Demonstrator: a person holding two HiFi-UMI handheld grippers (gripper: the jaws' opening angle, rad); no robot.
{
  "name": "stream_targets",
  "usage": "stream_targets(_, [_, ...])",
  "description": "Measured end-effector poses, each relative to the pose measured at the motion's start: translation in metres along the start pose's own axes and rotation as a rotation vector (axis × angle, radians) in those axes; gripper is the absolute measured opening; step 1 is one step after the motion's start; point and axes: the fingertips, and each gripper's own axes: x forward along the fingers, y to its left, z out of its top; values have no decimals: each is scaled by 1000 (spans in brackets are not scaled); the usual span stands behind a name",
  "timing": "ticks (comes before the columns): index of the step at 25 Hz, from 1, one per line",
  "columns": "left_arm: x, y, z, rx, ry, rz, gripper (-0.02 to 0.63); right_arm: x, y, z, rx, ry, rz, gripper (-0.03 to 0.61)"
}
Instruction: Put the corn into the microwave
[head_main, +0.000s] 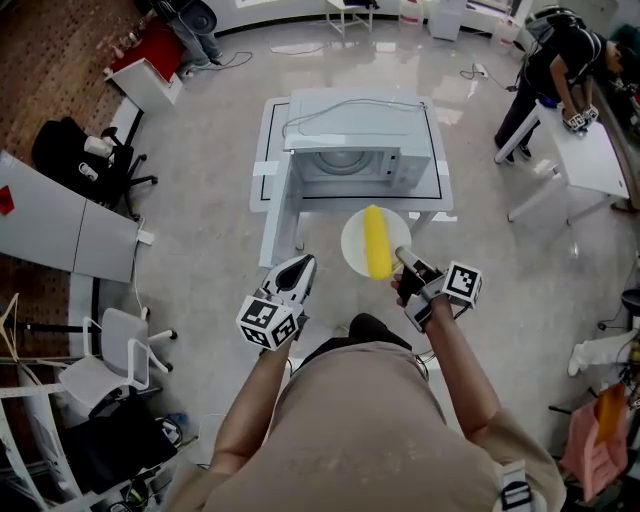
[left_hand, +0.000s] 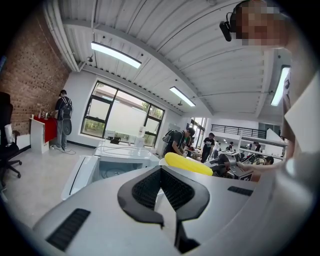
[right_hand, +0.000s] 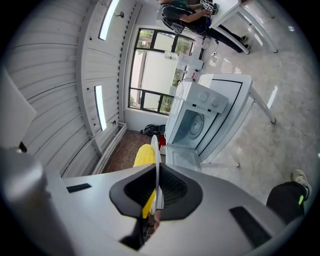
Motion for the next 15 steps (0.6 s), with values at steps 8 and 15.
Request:
stream_targets(8, [23,10,14,-7,-15,18,6,14,-4,20,3,31,-10,15])
stream_targets(15, [66,36,22,-19,-48,92,6,52,-13,57,-8,107,39,16])
